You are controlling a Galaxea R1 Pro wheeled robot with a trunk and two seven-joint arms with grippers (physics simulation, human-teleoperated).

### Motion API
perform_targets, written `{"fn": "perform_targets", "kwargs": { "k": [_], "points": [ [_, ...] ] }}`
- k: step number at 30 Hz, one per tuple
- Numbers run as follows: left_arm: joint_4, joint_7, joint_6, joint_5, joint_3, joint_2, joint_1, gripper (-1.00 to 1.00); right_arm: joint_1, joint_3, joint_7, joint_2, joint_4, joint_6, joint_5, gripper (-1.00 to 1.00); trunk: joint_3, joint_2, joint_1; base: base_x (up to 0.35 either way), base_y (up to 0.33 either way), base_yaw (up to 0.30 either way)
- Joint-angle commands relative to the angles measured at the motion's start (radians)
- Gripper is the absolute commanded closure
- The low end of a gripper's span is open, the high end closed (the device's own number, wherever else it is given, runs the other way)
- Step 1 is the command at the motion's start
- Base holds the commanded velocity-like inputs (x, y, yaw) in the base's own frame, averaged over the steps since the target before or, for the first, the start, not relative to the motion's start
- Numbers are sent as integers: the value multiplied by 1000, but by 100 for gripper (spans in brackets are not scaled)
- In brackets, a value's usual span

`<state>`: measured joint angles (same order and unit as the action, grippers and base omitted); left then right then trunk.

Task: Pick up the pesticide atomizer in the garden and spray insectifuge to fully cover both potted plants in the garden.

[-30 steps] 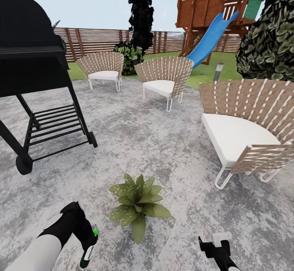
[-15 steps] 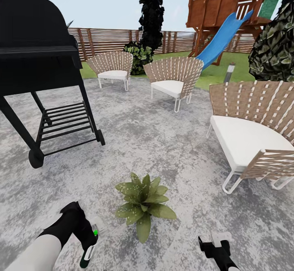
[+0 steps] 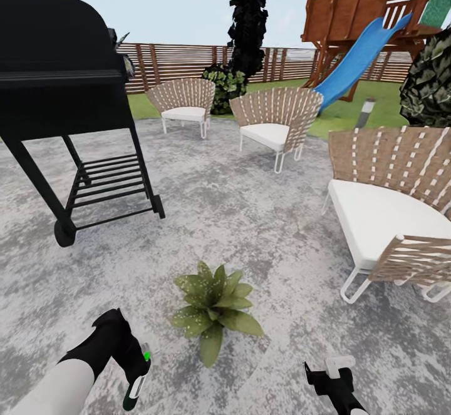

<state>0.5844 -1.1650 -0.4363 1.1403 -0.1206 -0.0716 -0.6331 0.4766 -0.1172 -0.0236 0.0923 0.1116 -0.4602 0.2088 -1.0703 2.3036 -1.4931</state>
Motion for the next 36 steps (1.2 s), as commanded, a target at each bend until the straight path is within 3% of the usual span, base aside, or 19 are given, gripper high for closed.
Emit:
{"fn": "perform_targets", "kwargs": {
  "k": [1,16,30,33,35,36],
  "points": [
    [1,-7,-10,6,-5,1,0,100,1,-7,-2,0,-1,-3,11,-100,-1,0,0,-77,-285,0],
    [2,-8,-10,4,-4,-1,0,100,1,-7,-2,0,-1,-3,11,-100,-1,0,0,-5,-242,65],
    [-7,-10,-8,3,-14,-1,0,100,1,-7,-2,0,0,-3,11,-100,-1,0,0,0,-12,243],
    [-1,-2,27,10,-12,3,0,100,1,-7,-2,0,0,-3,11,-100,-1,0,0,0,0,25],
    [-7,1,14,21,-9,8,0,100,1,-7,-2,0,0,-3,11,-100,-1,0,0,0,0,4],
    [-11,2,-34,37,-5,8,0,100,1,-7,-2,0,-1,-3,11,-100,-1,0,0,0,0,1]
  ]
}}
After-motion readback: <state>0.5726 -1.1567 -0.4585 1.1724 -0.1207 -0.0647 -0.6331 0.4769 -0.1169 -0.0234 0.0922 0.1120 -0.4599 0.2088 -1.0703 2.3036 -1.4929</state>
